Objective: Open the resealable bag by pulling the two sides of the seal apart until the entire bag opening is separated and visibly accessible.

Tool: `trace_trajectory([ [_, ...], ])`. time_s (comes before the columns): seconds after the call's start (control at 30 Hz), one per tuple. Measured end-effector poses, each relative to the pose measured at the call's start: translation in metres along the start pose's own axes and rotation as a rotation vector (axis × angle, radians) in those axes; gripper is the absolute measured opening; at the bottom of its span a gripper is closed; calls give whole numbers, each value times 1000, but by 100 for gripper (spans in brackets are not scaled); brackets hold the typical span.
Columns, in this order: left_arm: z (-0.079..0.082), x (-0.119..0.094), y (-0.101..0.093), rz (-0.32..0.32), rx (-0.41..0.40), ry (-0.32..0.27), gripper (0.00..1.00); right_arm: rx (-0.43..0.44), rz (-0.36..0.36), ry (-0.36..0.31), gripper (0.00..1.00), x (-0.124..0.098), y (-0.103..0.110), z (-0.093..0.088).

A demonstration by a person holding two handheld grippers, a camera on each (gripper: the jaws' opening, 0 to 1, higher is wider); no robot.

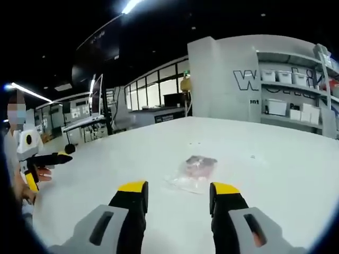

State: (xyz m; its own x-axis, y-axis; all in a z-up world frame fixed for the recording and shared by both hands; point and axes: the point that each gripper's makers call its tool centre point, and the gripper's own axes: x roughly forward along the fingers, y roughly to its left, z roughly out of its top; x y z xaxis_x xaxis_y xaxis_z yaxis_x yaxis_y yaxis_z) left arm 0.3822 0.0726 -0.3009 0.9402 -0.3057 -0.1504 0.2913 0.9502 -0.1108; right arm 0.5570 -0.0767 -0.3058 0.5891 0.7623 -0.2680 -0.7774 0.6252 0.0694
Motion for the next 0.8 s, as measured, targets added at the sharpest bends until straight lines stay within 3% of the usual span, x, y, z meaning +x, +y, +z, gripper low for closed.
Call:
trace_trajectory([
  [0.8, -2, 4, 2, 1, 3, 8, 100, -17, -14, 36, 41, 18, -12, -7],
])
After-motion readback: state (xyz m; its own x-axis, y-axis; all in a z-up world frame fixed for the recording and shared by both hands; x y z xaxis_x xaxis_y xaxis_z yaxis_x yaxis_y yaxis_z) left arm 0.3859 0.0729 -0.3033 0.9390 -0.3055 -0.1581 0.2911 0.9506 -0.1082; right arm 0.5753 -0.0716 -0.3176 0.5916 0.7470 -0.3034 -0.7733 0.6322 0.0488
